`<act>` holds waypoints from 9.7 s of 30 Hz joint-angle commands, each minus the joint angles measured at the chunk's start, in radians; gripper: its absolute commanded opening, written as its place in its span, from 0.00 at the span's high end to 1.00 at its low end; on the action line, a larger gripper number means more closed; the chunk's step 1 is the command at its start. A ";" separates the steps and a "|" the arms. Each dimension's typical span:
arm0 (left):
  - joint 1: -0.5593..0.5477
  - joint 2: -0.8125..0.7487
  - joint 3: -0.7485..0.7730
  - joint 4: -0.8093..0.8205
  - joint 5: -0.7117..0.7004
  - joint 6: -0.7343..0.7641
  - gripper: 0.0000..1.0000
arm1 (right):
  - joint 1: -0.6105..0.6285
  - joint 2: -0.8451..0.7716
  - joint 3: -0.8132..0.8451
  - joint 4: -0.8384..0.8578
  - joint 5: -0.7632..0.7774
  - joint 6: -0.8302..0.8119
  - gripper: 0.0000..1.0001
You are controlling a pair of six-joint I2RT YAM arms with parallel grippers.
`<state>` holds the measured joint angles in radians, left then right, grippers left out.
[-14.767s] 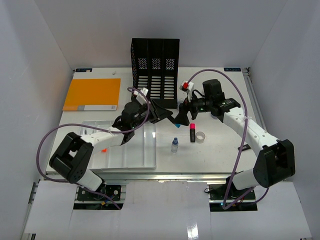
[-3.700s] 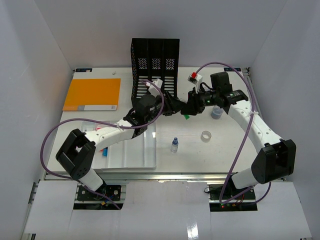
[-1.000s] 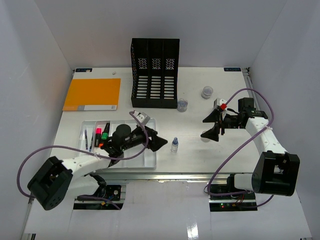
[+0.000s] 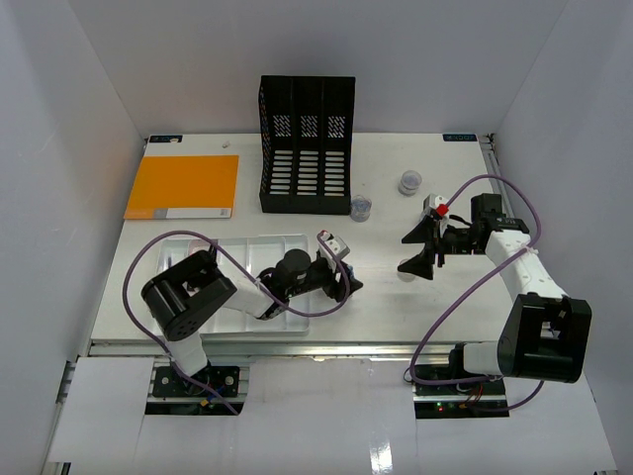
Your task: Organize the desk
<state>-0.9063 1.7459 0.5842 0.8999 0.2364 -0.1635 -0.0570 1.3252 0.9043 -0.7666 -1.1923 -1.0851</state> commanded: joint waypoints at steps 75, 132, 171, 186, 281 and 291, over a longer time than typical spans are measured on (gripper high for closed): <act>0.667 -1.173 -0.071 -1.093 0.110 -0.206 0.02 | 0.180 0.264 0.011 0.388 0.918 0.605 0.36; 0.667 -1.510 -0.181 -0.873 0.334 -0.288 0.02 | 0.935 0.662 0.926 0.110 0.761 0.525 0.17; 0.667 -1.447 -0.168 -0.894 0.345 -0.274 0.02 | 0.518 0.784 0.759 0.392 1.135 0.718 0.02; 0.667 -1.460 -0.171 -0.894 0.347 -0.275 0.02 | 0.520 0.615 0.573 0.369 0.972 0.628 0.85; 0.667 -1.481 -0.176 -0.875 0.368 -0.274 0.02 | 0.069 0.416 0.330 0.492 1.154 1.077 0.10; 0.667 -1.474 -0.174 -0.877 0.364 -0.270 0.02 | 0.068 0.521 0.372 0.492 1.098 1.116 0.10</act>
<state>-0.2413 0.2710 0.4046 0.0118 0.5922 -0.4423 0.0097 1.8178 1.2310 -0.3082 -0.0953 0.0052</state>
